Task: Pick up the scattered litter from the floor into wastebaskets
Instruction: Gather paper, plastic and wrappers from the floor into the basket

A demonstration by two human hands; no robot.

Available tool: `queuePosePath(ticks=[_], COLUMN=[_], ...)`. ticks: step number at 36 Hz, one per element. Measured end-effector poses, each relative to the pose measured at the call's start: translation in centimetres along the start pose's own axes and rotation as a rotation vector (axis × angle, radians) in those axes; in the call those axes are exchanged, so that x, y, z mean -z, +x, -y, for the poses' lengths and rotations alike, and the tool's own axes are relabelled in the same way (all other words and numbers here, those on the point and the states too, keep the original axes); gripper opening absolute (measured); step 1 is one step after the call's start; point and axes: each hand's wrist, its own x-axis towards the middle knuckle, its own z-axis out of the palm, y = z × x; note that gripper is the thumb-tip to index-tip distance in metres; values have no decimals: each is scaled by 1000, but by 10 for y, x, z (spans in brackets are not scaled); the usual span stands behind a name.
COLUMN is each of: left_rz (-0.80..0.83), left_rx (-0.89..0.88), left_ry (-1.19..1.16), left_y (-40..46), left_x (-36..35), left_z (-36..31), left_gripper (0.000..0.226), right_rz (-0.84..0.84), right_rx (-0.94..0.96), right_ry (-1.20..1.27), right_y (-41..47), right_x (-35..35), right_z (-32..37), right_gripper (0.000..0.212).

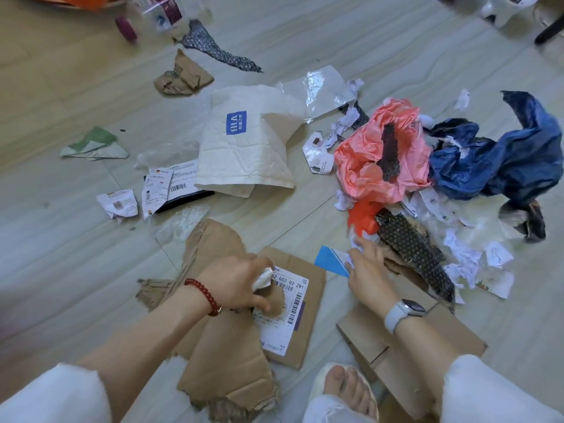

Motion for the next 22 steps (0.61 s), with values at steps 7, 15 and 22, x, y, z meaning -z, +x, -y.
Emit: queuePosePath(ticks=[7,15,22], left_rz=[-100,-338,-612], left_rx=[-33,208,511], left_ry=[45,-80,-556], left_y=[-1,-12,-34], left_x=[-16,-6,11], left_z=[-1,25,62], left_gripper=[28,18,25], right_rz=[3,-70,47], right_rx=[19,-81,-153], right_ry=[169,727,996], right_y=[-3,-1,11], right_x=[-4,30,45], right_z=[13,30,64], right_gripper=[26,53,41])
